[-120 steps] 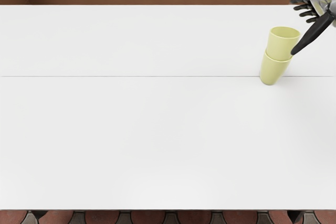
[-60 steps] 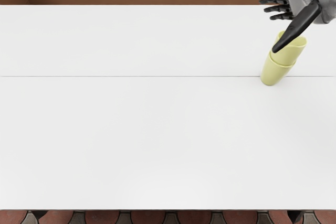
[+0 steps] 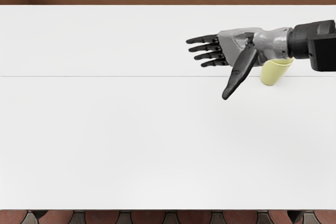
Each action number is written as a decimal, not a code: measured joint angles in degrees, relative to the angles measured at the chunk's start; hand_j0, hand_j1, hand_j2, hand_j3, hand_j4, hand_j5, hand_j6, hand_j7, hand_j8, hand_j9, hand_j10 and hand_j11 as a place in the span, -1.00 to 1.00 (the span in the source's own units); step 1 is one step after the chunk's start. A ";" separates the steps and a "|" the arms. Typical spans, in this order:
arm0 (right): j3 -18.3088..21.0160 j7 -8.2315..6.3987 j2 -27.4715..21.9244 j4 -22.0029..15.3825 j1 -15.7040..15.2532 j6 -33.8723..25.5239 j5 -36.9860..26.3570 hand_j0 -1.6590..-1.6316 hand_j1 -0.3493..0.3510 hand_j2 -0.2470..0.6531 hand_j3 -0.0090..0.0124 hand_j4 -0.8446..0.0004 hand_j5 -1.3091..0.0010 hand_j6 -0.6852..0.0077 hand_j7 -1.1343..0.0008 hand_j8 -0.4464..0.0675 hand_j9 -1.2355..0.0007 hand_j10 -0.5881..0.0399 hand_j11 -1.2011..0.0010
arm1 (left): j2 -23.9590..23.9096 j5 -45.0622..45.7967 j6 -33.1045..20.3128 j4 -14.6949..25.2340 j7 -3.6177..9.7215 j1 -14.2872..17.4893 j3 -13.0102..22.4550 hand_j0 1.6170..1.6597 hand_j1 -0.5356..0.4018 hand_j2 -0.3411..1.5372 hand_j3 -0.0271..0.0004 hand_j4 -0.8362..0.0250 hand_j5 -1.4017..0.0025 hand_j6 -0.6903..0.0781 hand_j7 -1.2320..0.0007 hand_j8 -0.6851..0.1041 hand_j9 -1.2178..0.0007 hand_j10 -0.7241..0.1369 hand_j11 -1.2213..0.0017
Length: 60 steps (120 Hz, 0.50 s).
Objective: Pick up cup and place in cup with right hand
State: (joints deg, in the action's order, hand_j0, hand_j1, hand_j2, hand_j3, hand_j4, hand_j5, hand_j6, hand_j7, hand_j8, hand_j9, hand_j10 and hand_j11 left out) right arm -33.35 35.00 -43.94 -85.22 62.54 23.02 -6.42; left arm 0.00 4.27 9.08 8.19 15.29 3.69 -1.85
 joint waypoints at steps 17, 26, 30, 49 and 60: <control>-0.31 0.00 0.45 -1.33 -0.32 0.17 0.87 -0.93 -1.00 -0.45 -0.16 1.00 1.00 0.97 1.00 0.73 1.00 0.87 1.00 | 0.00 0.00 0.02 0.03 0.00 -0.05 -0.06 0.92 0.89 -0.64 0.97 0.94 1.00 0.80 1.00 0.74 1.00 0.68 1.00; -0.11 0.00 1.40 -2.16 -0.47 0.15 1.58 -0.93 -1.00 -0.45 -0.16 1.00 1.00 0.98 1.00 0.73 1.00 0.87 1.00 | 0.00 0.01 0.04 0.04 0.00 0.00 -0.11 0.92 0.89 -0.64 0.97 0.94 1.00 0.80 1.00 0.74 1.00 0.68 1.00; 0.03 0.00 1.75 -2.40 -0.77 0.17 2.26 -0.93 -1.00 -0.45 -0.16 1.00 1.00 0.98 1.00 0.73 1.00 0.87 1.00 | 0.00 0.00 0.04 0.05 0.00 0.00 -0.09 0.92 0.89 -0.64 0.97 0.94 1.00 0.80 1.00 0.74 1.00 0.68 1.00; 0.29 0.00 2.76 -3.59 -2.81 0.27 4.88 -0.93 -1.00 -0.45 -0.16 1.00 1.00 0.98 1.00 0.74 1.00 0.87 1.00 | 0.00 -0.04 0.03 0.06 0.00 0.00 -0.02 0.92 0.89 -0.64 0.97 0.94 1.00 0.80 1.00 0.74 1.00 0.68 1.00; 0.36 0.00 2.91 -4.66 -4.25 0.33 6.90 -0.93 -1.00 -0.45 -0.16 1.00 1.00 0.98 1.00 0.74 1.00 0.87 1.00 | 0.00 -0.04 0.02 0.02 0.00 0.00 -0.01 0.92 0.89 -0.64 0.97 0.94 1.00 0.80 1.00 0.74 1.00 0.68 1.00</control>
State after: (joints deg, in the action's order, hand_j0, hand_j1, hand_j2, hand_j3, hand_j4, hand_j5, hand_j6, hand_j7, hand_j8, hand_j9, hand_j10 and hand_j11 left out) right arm -33.00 35.00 -41.03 -89.88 58.29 23.35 0.49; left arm 0.00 4.22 9.09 8.21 15.29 3.69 -1.86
